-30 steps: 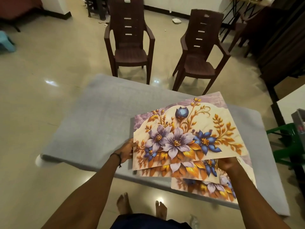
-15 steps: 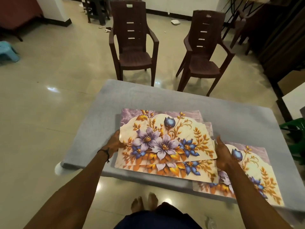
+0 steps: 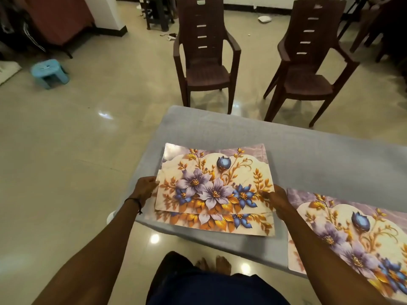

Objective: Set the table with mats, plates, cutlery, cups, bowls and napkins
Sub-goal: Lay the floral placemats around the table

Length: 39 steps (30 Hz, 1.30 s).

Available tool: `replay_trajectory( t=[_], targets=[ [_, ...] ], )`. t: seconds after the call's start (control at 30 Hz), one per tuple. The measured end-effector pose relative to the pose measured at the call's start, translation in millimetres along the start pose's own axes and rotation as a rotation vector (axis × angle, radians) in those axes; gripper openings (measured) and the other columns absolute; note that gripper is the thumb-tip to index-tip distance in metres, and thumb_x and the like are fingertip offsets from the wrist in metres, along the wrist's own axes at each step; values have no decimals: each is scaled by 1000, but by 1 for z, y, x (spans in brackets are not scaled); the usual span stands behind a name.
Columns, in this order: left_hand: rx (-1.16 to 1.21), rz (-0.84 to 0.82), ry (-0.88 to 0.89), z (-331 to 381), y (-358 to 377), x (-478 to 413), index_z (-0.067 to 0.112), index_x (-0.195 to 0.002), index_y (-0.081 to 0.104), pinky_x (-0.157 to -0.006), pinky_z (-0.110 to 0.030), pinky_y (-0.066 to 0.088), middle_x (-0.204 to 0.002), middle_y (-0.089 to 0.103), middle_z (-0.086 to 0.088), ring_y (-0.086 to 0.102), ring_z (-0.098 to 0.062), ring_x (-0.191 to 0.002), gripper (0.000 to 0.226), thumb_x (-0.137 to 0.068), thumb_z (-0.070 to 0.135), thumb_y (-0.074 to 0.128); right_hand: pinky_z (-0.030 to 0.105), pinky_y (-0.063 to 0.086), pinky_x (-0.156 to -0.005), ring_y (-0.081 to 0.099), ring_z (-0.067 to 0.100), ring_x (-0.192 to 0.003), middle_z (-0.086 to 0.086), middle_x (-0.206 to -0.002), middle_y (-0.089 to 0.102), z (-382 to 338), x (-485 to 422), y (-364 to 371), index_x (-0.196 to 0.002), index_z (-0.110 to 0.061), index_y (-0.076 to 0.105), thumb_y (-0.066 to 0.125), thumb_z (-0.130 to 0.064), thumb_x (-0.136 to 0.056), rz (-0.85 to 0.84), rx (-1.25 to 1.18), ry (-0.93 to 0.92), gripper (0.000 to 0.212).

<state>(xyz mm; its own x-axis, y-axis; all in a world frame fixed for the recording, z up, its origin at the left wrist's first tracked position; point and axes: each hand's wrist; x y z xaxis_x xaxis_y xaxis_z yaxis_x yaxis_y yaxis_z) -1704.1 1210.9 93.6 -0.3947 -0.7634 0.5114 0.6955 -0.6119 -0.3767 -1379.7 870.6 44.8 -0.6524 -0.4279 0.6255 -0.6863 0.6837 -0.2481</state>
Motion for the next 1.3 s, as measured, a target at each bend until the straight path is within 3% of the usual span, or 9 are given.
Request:
replay_trajectory(
  t=[0.1, 0.27, 0.4, 0.53, 0.67, 0.87, 0.97, 1.1, 1.3],
  targets=[
    [46, 22, -71, -10, -11, -2, 4, -105, 70, -72, -32, 53, -96, 68, -13, 62, -26, -85, 16, -90, 5, 63, 55, 56, -89, 72, 27, -98, 4, -108, 74, 16, -9, 17, -110, -22, 69, 77, -41, -76, 0, -8, -13, 40],
    [46, 14, -70, -16, -30, -38, 12, -74, 74, -82, -42, 54, -65, 71, 1, 64, -25, -81, 13, -78, 0, 77, 50, 56, -90, 69, 30, -94, 9, -100, 71, -19, 31, 55, -91, -24, 65, 72, -21, -89, 154, -9, 9, 8],
    [5, -7, -64, -23, -44, -74, 8, -79, 76, -87, -46, 57, -80, 75, -10, 69, -24, -80, 15, -67, 6, 86, 46, 55, -88, 67, 31, -93, 13, -100, 71, -18, 34, 83, -94, -19, 66, 73, -23, -88, 308, 79, 62, 10],
    [-80, -85, -71, -25, -57, -99, 11, -75, 77, -76, -38, 59, -77, 76, -6, 72, -25, -76, 29, -52, 18, 94, 42, 54, -83, 68, 35, -94, 19, -106, 71, -17, 41, 106, -106, -10, 68, 68, -28, -92, 481, 195, 84, 23],
    [-143, -126, -49, -25, -59, -105, 14, -65, 72, -61, -25, 50, -67, 71, -2, 65, -16, -61, 22, -59, 19, 93, 38, 49, -83, 66, 38, -101, 19, -110, 70, -18, 53, 115, -113, -9, 68, 66, -28, -92, 572, 261, 98, 29],
    [-253, -141, 14, -37, -68, -120, 2, -78, 71, -72, -35, 49, -78, 68, -9, 64, -27, -80, 16, -76, 14, 80, 40, 52, -81, 68, 34, -94, 16, -103, 72, -12, 68, 125, -106, -11, 68, 67, -26, -91, 586, 259, 108, 21],
    [-342, -91, 103, -29, -70, -113, 1, -82, 72, -70, -28, 43, -80, 67, -7, 59, -22, -78, 19, -71, 12, 84, 39, 52, -80, 68, 33, -92, 16, -102, 71, -12, 70, 129, -103, -13, 66, 68, -28, -90, 533, 267, 106, 20],
    [-359, -22, 93, -30, -74, -106, 2, -79, 71, -68, -25, 41, -82, 68, -8, 59, -21, -76, 26, -62, 9, 89, 43, 53, -83, 68, 32, -91, 14, -99, 70, -22, 70, 128, -101, -17, 64, 62, -48, -71, 467, 265, 31, 44],
    [-434, 40, 106, -36, -79, -104, 5, -84, 69, -70, -32, 48, -92, 71, -15, 65, -34, -87, 26, -66, 12, 87, 44, 52, -86, 67, 34, -96, 16, -103, 71, -35, 55, 129, -105, -12, 65, 58, -49, -67, 421, 236, -13, 53]
  ],
)
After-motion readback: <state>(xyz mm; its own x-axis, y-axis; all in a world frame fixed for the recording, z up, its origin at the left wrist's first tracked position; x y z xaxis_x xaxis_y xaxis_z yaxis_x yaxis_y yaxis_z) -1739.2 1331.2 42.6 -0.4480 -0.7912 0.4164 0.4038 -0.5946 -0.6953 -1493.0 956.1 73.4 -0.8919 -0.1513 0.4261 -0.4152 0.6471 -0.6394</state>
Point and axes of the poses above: each hand's wrist, its own x-axis away from the middle knuckle, its own y-axis out of the palm, z = x × y
